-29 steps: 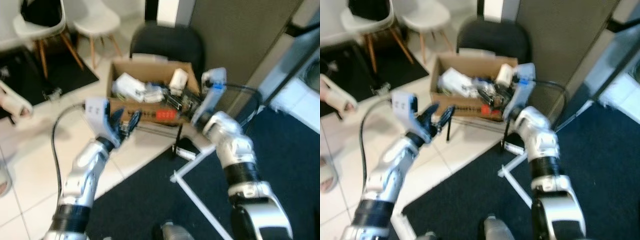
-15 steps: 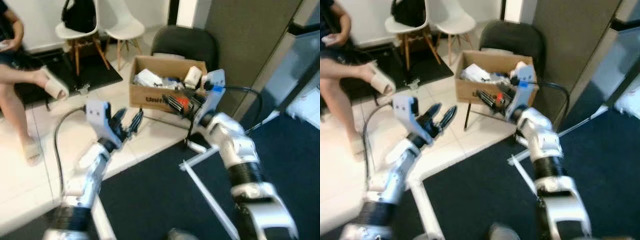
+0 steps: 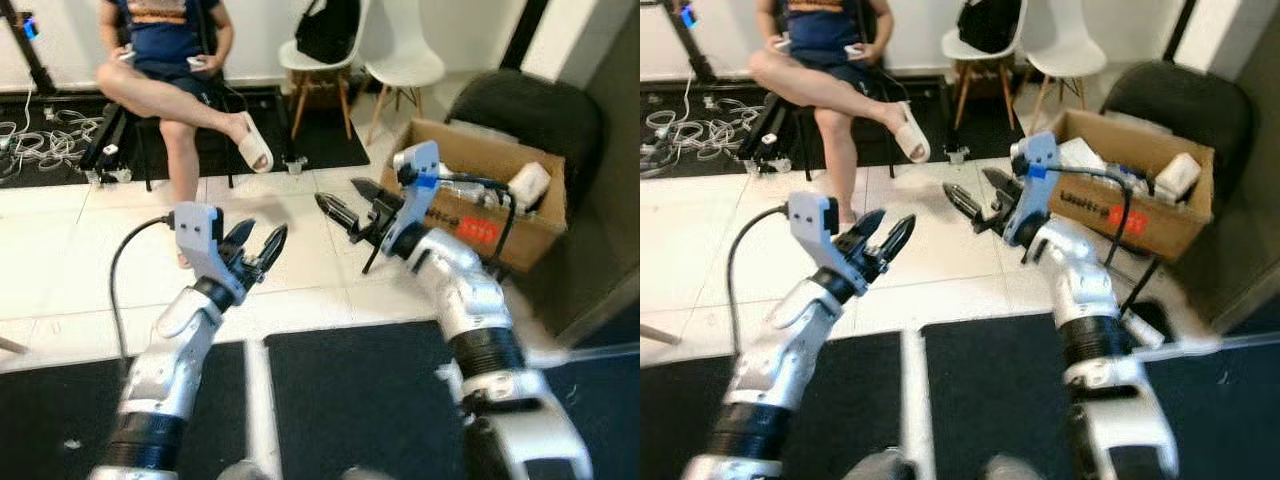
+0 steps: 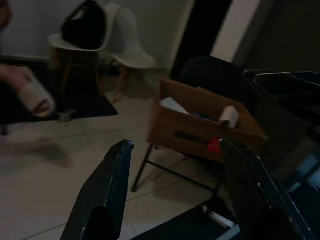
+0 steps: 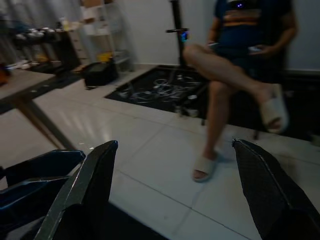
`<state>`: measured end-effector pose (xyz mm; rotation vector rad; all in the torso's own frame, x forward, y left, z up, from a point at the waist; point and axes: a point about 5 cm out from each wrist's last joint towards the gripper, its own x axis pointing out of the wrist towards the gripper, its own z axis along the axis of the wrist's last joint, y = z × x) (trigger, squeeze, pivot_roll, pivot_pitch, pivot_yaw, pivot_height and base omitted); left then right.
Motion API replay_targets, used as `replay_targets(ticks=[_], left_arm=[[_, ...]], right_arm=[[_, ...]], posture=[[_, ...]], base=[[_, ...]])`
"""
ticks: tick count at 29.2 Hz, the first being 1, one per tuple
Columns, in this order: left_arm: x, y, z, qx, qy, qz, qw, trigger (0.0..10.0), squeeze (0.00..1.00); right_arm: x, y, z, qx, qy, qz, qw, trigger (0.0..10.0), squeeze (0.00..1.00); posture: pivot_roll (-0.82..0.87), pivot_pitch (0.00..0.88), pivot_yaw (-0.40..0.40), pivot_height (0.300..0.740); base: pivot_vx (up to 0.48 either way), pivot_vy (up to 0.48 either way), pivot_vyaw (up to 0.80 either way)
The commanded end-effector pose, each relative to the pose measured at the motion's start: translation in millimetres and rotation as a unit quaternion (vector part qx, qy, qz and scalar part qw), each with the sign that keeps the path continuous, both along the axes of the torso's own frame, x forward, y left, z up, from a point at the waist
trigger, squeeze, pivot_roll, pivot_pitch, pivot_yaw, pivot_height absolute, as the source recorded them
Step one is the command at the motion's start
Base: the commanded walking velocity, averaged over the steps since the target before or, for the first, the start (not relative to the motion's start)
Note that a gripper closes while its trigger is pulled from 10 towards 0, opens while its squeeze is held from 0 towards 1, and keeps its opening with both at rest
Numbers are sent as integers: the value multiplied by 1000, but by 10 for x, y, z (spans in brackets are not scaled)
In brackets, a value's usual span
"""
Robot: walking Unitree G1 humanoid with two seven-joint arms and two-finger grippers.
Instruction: Picking trash to rubbish bin
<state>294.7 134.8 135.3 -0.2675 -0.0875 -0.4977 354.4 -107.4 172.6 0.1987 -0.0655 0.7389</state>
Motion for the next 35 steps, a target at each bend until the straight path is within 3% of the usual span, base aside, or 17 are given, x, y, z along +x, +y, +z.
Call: replay_targets(ticks=[1, 19, 31, 35], left_arm=[[2, -13, -1, -4, 0, -3, 1000, 10000, 0], [4, -14, 19, -11, -3, -3, 1000, 10000, 0], [36, 76, 8, 17, -21, 56, 998, 10000, 0], [65, 128, 15, 31, -28, 95, 995, 10000, 0]], right_arm=[[-4, -13, 6, -8, -6, -1, 1000, 10000, 0], [-9, -27, 9, -14, -9, 5, 1000, 10000, 0], [13, -108, -17, -9, -7, -24, 1000, 10000, 0], [46, -191, -11, -1, -14, -75, 997, 10000, 0]], posture=[[-55, 0, -52, 740], [-58, 0, -52, 740], [-63, 0, -53, 740], [-64, 0, -54, 740]], base=[[0, 0, 794], [0, 0, 793], [0, 0, 790], [0, 0, 786]])
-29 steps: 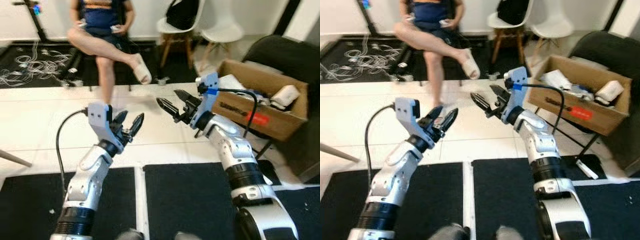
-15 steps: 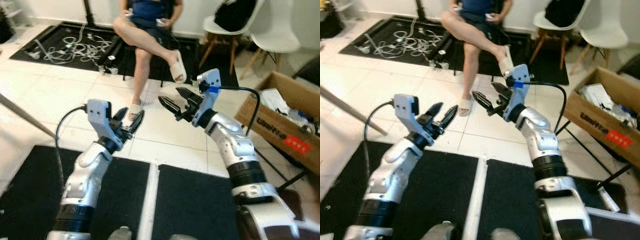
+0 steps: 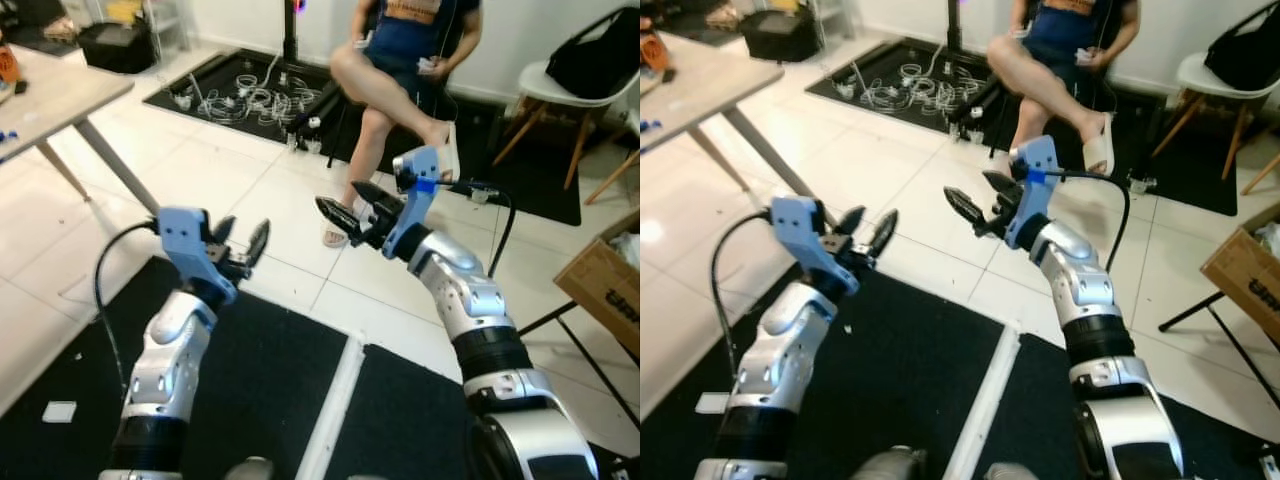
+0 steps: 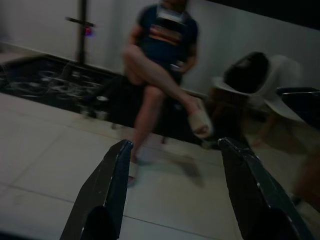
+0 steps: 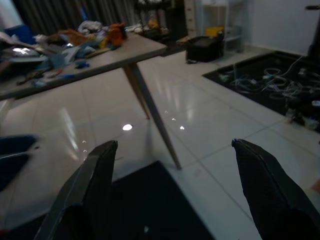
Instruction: Picking trash to rubbish bin
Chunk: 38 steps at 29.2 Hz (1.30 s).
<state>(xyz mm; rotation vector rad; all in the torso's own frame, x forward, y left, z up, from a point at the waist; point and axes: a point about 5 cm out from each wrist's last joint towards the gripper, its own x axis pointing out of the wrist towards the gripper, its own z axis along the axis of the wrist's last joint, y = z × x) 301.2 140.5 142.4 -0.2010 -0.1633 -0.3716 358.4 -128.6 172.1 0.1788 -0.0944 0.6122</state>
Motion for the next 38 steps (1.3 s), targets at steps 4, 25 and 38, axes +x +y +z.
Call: replay_targets(ticks=[4, 25, 38], left_arm=[[26, 107, -56, 22, 2, 56, 998, 10000, 0], [49, 73, -97, 23, 8, 40, 999, 10000, 0], [51, 30, -108, 17, 4, 1, 1000, 10000, 0]], right_arm=[[21, -32, -12, 4, -5, -40, 999, 10000, 0], [41, -17, -23, -8, -12, -43, 999, 10000, 0], [39, 1, -31, -8, -16, -36, 999, 10000, 0]], posture=[[-64, 0, -54, 740], [-64, 0, -54, 740], [-73, 0, -51, 740]], base=[[0, 0, 783], [0, 0, 781], [19, 0, 777]])
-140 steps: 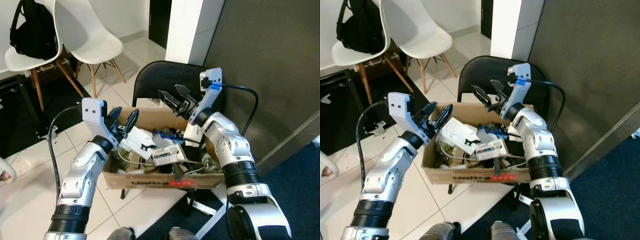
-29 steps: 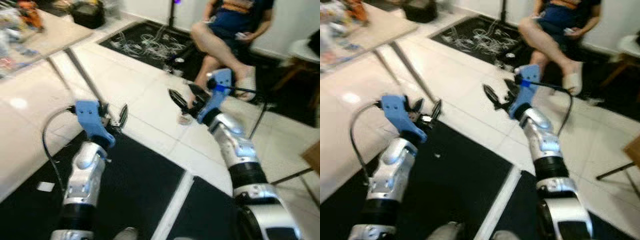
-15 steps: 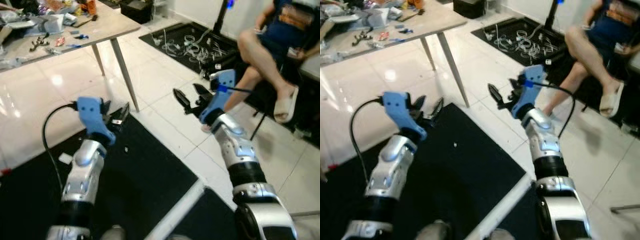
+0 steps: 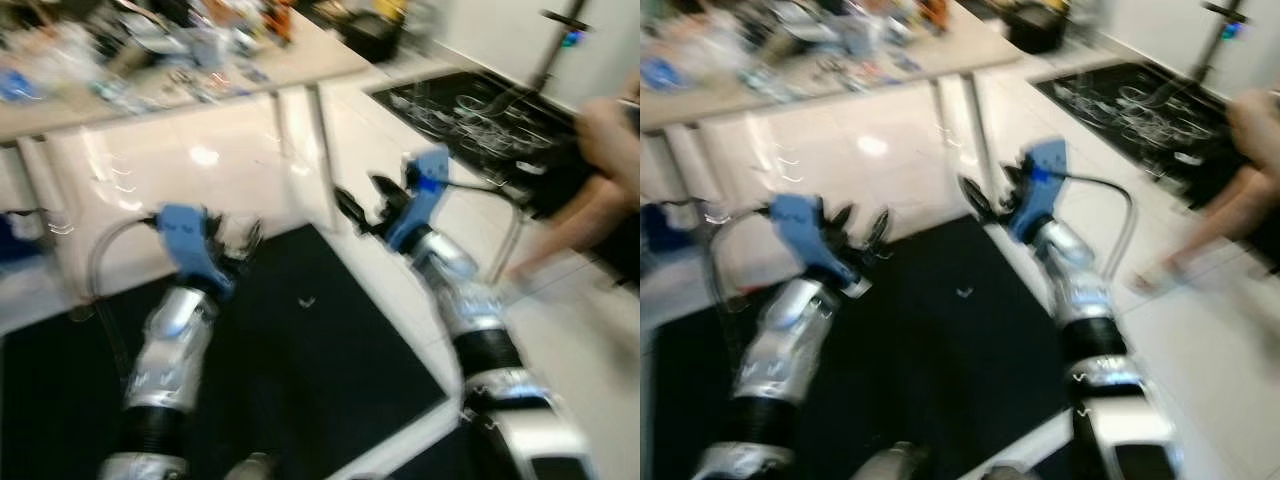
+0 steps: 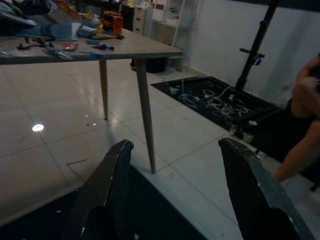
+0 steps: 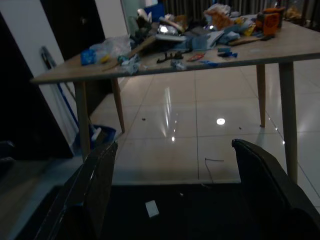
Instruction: Picking trash to rubbish bin
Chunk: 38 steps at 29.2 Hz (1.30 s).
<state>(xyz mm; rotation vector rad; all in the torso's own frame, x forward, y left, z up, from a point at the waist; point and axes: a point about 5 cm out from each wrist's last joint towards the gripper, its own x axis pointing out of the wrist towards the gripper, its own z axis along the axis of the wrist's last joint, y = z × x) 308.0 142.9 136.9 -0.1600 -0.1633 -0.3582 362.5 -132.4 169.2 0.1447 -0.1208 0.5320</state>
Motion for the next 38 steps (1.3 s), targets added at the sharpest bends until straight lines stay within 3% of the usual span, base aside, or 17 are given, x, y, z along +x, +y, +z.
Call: replay_targets(ticks=[1, 38], left_arm=[[-20, 2, -51, -3, 5, -12, 1000, 10000, 0], [-54, 14, -90, 9, 3, -18, 1000, 10000, 0]], right_arm=[[-2, 41, -1, 2, -4, 7, 1000, 10000, 0], [-32, -3, -29, -2, -6, 9, 1000, 10000, 0]], posture=[[-73, 0, -51, 740], [-66, 0, -57, 740]], base=[[244, 0, 738], [480, 0, 0]])
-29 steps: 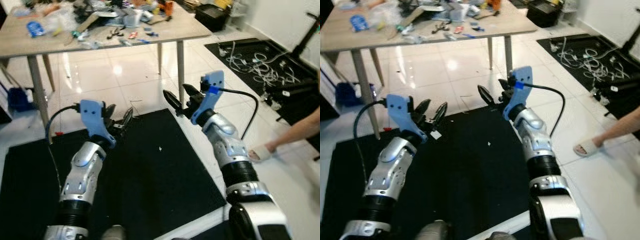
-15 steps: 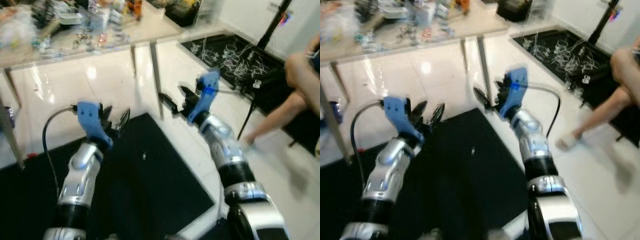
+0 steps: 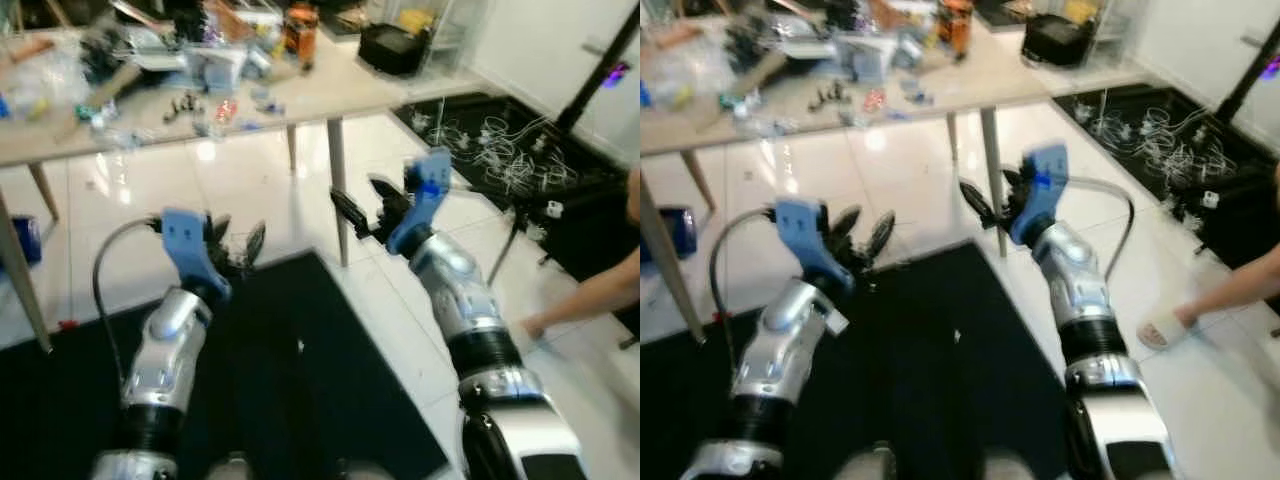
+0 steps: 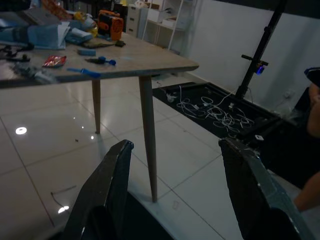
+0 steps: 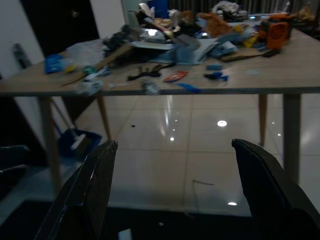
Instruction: Picking trash to rubbish bin
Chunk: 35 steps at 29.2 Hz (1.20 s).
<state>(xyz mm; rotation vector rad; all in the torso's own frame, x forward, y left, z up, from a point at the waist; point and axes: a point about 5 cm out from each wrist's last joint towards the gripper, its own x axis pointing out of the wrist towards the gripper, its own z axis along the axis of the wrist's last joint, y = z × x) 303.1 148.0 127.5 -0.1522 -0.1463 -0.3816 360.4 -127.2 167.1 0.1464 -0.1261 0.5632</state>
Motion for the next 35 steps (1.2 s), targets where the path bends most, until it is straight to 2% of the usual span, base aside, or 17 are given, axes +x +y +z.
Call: replay_targets(ticks=[1, 29, 35], left_arm=[[-5, -38, 4, 3, -3, -6, 1000, 10000, 0], [-5, -44, 2, 2, -5, -7, 1000, 10000, 0], [-4, -42, 3, 2, -5, -7, 1000, 10000, 0]], right_arm=[[-11, -55, -8, -3, -2, -7, 1000, 10000, 0], [-8, -43, -12, -7, 1, 0, 1000, 10000, 0], [-15, -27, -11, -21, -5, 8, 1000, 10000, 0]], posture=[[-66, 0, -57, 740], [-69, 0, -57, 740], [-69, 0, -57, 740]], base=[[480, 0, 0], [480, 0, 0], [480, 0, 0]])
